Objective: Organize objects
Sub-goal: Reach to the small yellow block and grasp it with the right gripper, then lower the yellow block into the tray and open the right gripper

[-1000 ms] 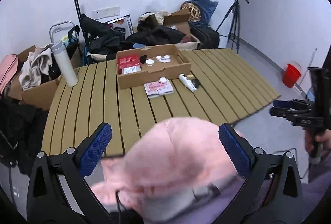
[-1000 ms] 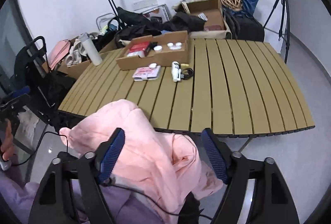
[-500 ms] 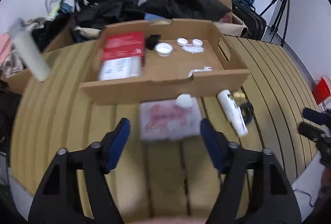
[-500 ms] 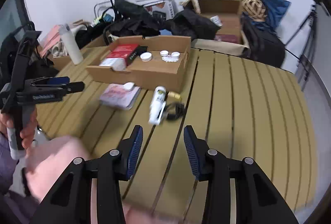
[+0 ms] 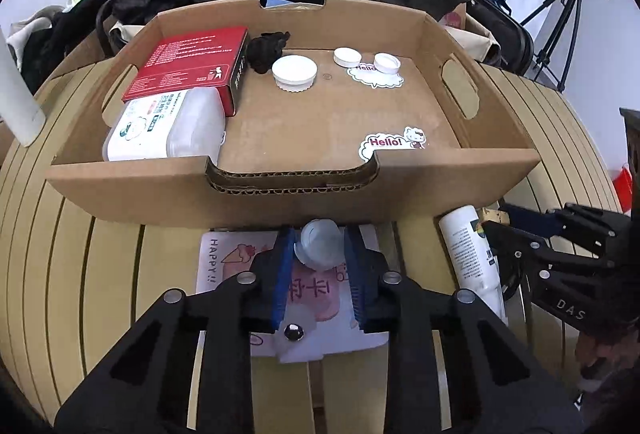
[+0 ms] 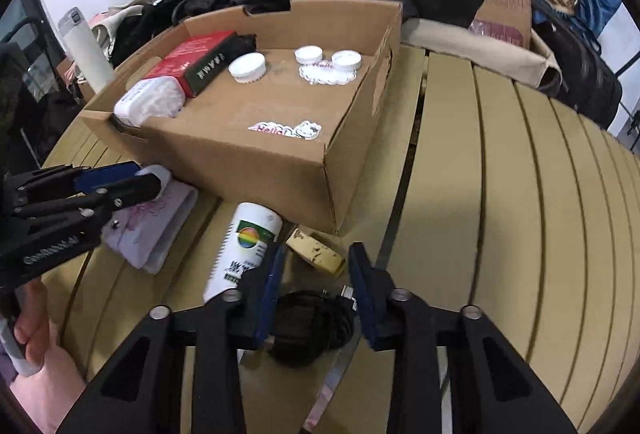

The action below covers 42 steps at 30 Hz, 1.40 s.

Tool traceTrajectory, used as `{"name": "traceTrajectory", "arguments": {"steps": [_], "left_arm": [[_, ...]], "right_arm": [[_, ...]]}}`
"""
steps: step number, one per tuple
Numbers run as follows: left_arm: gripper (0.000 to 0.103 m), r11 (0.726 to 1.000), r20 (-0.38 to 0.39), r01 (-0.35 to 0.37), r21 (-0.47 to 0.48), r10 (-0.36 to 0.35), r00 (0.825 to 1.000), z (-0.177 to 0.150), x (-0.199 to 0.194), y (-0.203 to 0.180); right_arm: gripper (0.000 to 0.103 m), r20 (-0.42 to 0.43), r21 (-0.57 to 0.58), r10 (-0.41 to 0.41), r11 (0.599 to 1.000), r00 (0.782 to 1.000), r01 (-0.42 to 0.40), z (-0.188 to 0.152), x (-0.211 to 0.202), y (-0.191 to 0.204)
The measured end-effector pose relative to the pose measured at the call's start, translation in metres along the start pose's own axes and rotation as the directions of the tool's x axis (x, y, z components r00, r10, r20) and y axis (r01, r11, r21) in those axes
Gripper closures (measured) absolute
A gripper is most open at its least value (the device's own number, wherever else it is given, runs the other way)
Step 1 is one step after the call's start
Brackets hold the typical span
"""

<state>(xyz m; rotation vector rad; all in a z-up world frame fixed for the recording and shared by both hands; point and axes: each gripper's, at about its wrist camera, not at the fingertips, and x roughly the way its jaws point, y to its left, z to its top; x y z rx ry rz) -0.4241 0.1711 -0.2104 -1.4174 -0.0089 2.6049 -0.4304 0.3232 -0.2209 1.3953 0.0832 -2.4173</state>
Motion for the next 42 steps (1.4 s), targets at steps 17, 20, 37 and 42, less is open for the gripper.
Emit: {"name": "traceTrajectory", "arguments": {"steps": [17,20,37,42], "left_arm": [[0.096,0.982,0.140,0.149,-0.112,-0.133,0.981,-0.057,-0.186,0.058],[0.096,0.982,0.196,0.170,-0.077,-0.152,0.969,-0.093,-0.250,0.063],[0.096,0.967,0.269,0.254,-0.030,-0.237,0.933,-0.117,-0.322,0.065],[0.096,0.969,0.281,0.246,-0.012,-0.233,0.931,-0.049,-0.290,0.057]], "right_arm": [[0.089,0.154,0.042,-0.100,0.995,0.983,0.095,-0.059,-0.173,0.042],[0.089,0.185,0.043,-0.080,0.996,0.979,0.074,-0.097,-0.223,0.066],[0.089,0.258,0.075,-0.051,0.997,0.965,0.033,-0.151,-0.290,0.134],[0.089,0.240,0.051,-0.023,0.999,0.970,0.011,-0.098,-0.256,0.114]]}}
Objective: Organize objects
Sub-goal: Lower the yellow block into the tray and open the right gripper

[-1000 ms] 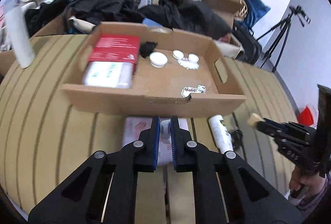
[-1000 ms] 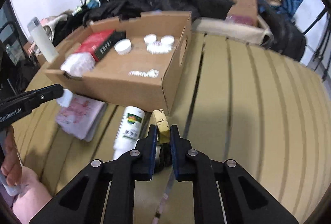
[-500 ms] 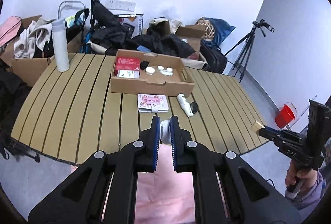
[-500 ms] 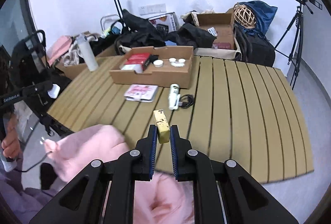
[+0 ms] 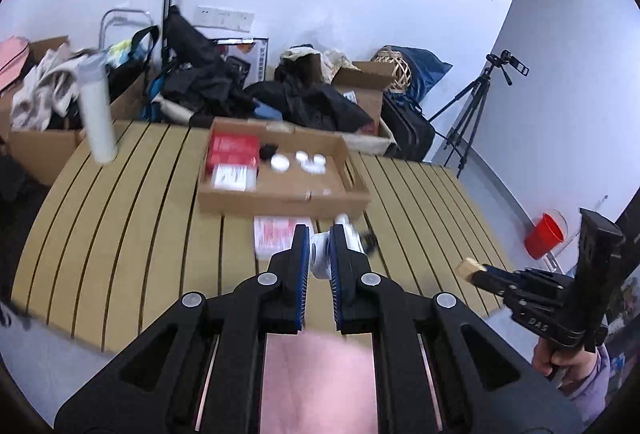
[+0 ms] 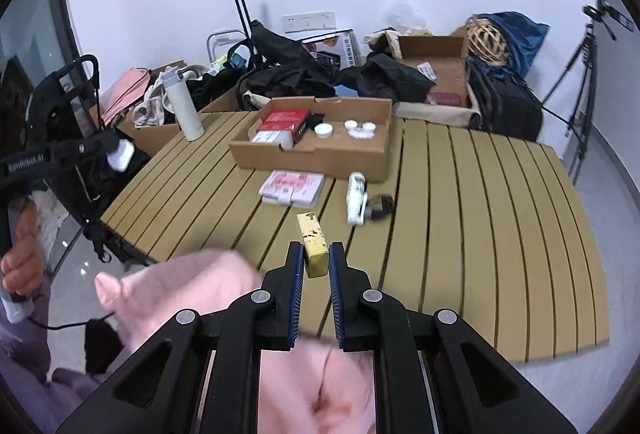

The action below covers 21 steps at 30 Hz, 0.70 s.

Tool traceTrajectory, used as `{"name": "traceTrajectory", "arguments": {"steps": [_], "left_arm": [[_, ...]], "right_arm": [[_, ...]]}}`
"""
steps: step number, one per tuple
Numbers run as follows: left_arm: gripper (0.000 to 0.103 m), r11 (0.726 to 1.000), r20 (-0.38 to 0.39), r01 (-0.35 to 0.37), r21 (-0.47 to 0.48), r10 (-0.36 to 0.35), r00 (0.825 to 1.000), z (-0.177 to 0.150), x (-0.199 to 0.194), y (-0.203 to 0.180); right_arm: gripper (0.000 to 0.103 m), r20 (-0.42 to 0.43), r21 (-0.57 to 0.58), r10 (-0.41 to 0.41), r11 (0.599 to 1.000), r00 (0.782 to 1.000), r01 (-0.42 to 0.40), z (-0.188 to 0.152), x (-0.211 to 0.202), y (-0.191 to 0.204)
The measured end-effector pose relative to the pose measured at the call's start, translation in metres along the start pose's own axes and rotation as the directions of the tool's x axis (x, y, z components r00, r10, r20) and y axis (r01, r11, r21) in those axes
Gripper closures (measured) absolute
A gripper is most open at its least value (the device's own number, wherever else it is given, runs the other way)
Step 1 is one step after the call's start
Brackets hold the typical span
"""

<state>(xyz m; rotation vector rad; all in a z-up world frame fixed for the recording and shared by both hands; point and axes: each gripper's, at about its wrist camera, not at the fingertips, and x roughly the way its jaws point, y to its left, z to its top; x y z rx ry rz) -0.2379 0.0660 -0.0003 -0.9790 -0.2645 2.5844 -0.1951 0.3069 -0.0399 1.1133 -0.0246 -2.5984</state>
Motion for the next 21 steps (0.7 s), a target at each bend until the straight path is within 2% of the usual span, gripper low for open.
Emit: {"name": "traceTrajectory", "arguments": {"steps": [3,5,7,11,14,15,17,18,19,20,21], "left_arm": [[0.096,1.000,-0.051,-0.006,-0.012,0.005,0.999,0.039,0.056,0.005],[0.096,0.998,-0.085,-0.055,-0.034,0.052,0.995,0.062,0.100,0.013],[0.096,0.997,-0.158,-0.066,-0.046,0.058,0.986,0.081,0.161,0.026],[0.096,0.993,-0.305,-0.082,-0.090,0.051,0.951,0.095,0.271,0.056],[0.096,0.990,-0.358,-0.120,-0.080,0.083,0.930,0.090,0.322,0.070],[0.096,0.987,-0.383,-0.145,-0.069,0.108,0.917,0.088,0.338,0.073],[0.095,0.982,-0.396,-0.181,-0.044,0.149,0.906,0.083,0.351,0.075],[0.095,0.983,-0.394,-0.181,-0.037,0.152,0.907,0.083,0.350,0.075],[0.088,0.986,-0.384,-0.166,-0.028,0.143,0.912,0.082,0.345,0.073],[0.072,0.989,-0.372,-0.149,-0.022,0.130,0.919,0.084,0.340,0.072],[0.064,0.991,-0.348,-0.134,-0.015,0.120,0.930,0.086,0.330,0.070]], "right_arm": [[0.089,-0.028,0.026,0.034,0.999,0.999,-0.034,0.047,0.051,-0.020],[0.089,-0.051,0.031,0.042,0.999,0.998,-0.041,0.078,0.091,-0.029],[0.089,-0.089,0.044,0.060,0.997,0.994,-0.056,0.108,0.139,-0.040],[0.089,-0.184,0.162,0.136,0.981,0.973,-0.107,0.150,0.252,-0.061],[0.089,-0.230,0.214,0.144,0.972,0.963,-0.094,0.165,0.317,-0.068],[0.089,-0.240,0.221,0.134,0.972,0.961,-0.080,0.167,0.332,-0.069],[0.088,-0.271,0.246,0.104,0.969,0.957,-0.036,0.171,0.363,-0.075],[0.088,-0.273,0.261,0.106,0.965,0.956,-0.033,0.172,0.370,-0.077],[0.085,-0.273,0.274,0.117,0.961,0.955,-0.040,0.172,0.375,-0.080],[0.081,-0.268,0.286,0.132,0.957,0.954,-0.052,0.173,0.375,-0.081],[0.070,-0.255,0.289,0.139,0.955,0.957,-0.062,0.173,0.371,-0.082]]}}
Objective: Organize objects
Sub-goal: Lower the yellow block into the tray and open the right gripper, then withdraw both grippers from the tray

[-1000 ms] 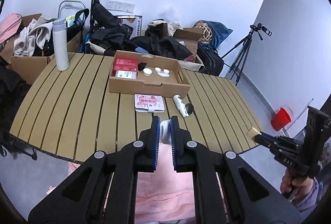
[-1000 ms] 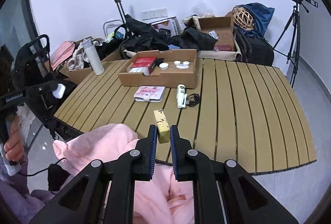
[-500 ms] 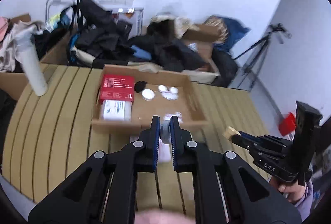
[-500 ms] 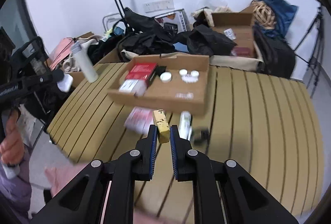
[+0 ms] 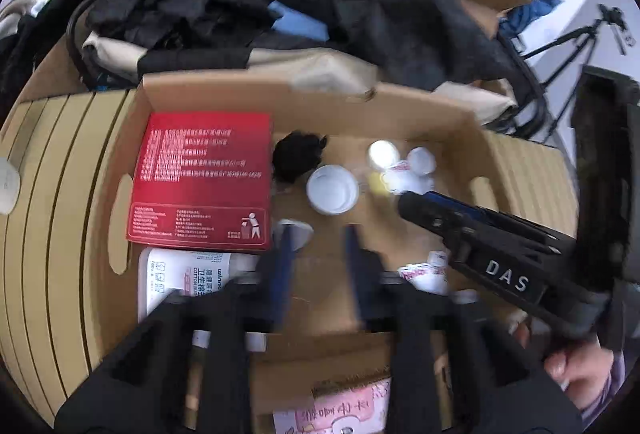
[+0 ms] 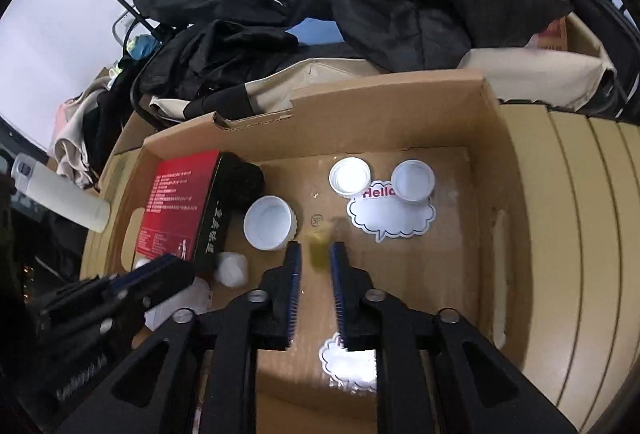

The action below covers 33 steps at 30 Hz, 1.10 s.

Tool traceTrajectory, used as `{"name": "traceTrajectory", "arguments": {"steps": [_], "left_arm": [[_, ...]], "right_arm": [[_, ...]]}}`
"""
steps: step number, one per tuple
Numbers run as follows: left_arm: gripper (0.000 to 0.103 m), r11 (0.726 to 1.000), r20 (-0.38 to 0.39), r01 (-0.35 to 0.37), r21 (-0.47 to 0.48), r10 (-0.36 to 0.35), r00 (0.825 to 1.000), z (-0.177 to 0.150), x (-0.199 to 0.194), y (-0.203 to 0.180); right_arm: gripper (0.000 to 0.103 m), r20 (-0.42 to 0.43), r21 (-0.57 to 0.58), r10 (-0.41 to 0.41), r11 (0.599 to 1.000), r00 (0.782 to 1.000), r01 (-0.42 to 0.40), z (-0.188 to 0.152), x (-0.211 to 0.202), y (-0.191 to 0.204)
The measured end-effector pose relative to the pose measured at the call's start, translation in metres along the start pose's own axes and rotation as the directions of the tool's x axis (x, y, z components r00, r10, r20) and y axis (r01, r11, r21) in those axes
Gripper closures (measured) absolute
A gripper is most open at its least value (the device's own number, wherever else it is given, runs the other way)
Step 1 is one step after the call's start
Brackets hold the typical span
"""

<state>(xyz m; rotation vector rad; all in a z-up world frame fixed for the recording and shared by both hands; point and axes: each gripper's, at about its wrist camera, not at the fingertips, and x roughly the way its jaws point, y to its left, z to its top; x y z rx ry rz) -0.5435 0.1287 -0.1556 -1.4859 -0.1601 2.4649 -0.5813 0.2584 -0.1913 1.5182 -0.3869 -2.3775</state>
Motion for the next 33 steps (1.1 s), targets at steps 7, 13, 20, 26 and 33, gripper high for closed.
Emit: {"name": "traceTrajectory", "arguments": {"steps": [7,13,20,26,33], "left_arm": [[0.050,0.993,0.127,-0.104,0.064,0.095,0.987,-0.013,-0.102,-0.003],[0.021,0.978,0.259,-0.173,0.115,0.139,0.956,-0.080,-0.238,-0.013],[0.000,0.960,0.408,-0.232,0.156,0.151,0.900,-0.206,-0.350,-0.025],[0.000,0.974,0.386,-0.189,0.124,0.128,0.913,-0.302,-0.366,-0.028],[0.000,0.977,0.292,-0.198,0.083,0.166,0.942,-0.325,-0.344,-0.031]], "right_arm": [[0.021,0.062,-0.019,-0.005,1.000,0.998,0.007,-0.009,-0.075,0.013],[0.021,0.173,-0.128,-0.024,0.991,0.985,0.047,-0.066,-0.213,0.038],[0.021,0.268,-0.327,-0.095,0.927,0.959,0.184,-0.186,-0.327,0.071],[0.021,0.292,-0.285,-0.098,0.941,0.951,0.184,-0.304,-0.360,0.066],[0.021,0.204,-0.209,-0.080,0.970,0.976,0.123,-0.378,-0.328,0.063]]}}
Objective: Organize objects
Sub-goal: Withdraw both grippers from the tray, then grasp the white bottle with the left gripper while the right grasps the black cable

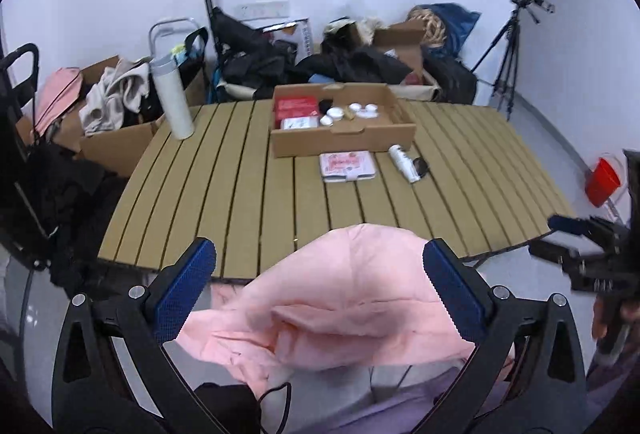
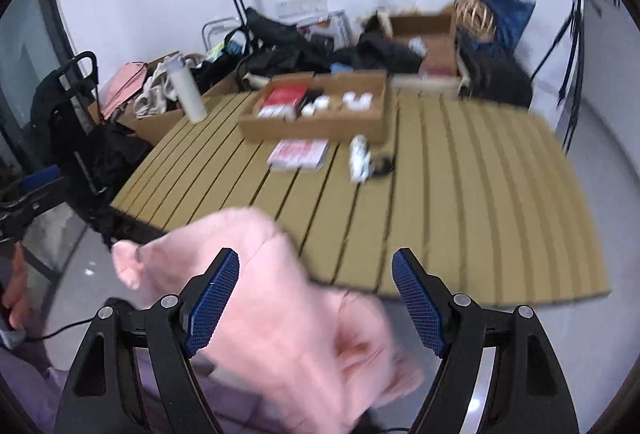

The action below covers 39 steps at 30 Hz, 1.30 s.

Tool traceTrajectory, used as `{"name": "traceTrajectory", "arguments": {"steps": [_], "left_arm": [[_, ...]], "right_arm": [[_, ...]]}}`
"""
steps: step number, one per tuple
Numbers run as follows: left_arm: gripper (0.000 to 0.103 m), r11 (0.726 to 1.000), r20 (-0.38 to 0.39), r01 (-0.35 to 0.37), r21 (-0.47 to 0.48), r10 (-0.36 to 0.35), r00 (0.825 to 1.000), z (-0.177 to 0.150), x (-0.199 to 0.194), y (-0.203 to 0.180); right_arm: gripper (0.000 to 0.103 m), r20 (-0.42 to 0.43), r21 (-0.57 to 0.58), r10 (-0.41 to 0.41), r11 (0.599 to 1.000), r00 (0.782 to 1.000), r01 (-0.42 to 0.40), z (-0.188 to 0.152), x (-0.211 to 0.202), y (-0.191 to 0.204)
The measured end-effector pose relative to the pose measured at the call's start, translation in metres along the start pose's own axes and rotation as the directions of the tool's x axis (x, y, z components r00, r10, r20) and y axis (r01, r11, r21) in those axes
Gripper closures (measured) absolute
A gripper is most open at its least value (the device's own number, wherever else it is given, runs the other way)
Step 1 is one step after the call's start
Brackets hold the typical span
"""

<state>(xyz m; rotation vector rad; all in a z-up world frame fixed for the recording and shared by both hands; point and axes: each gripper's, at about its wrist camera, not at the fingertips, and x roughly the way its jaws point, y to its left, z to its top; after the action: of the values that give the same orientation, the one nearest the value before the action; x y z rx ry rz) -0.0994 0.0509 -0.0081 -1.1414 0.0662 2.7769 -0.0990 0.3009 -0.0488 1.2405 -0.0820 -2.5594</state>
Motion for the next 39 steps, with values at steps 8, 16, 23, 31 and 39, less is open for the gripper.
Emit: {"name": "traceTrajectory", "arguments": {"steps": [8,16,23,31,39], "left_arm": [[0.000,1.000,-0.045,-0.003,-0.022,0.002,0.999,-0.008,0.022,-0.016],[0.000,0.992,-0.065,0.127,0.005,-0.126,0.990,0.024,0.101,-0.054],[0.015,0.985,-0.123,0.170,0.002,-0.168,0.978,0.081,0.236,-0.106],[0.032,0.985,-0.292,0.173,-0.015,-0.169,0.941,0.096,0.369,-0.140],[0.077,0.968,-0.360,0.238,-0.078,-0.249,0.899,0.094,0.414,-0.145]], "right_arm": [[0.021,0.070,0.042,-0.119,0.992,0.990,0.116,-0.007,0.005,-0.011],[0.021,0.078,0.050,-0.153,0.987,0.985,0.150,0.008,0.045,-0.046],[0.058,0.038,0.015,-0.119,0.993,0.992,0.118,0.066,0.129,-0.097],[0.066,-0.049,0.016,-0.044,0.999,0.998,0.045,0.105,0.247,-0.133],[0.079,-0.075,0.005,-0.064,0.998,0.995,0.064,0.112,0.295,-0.134]]}}
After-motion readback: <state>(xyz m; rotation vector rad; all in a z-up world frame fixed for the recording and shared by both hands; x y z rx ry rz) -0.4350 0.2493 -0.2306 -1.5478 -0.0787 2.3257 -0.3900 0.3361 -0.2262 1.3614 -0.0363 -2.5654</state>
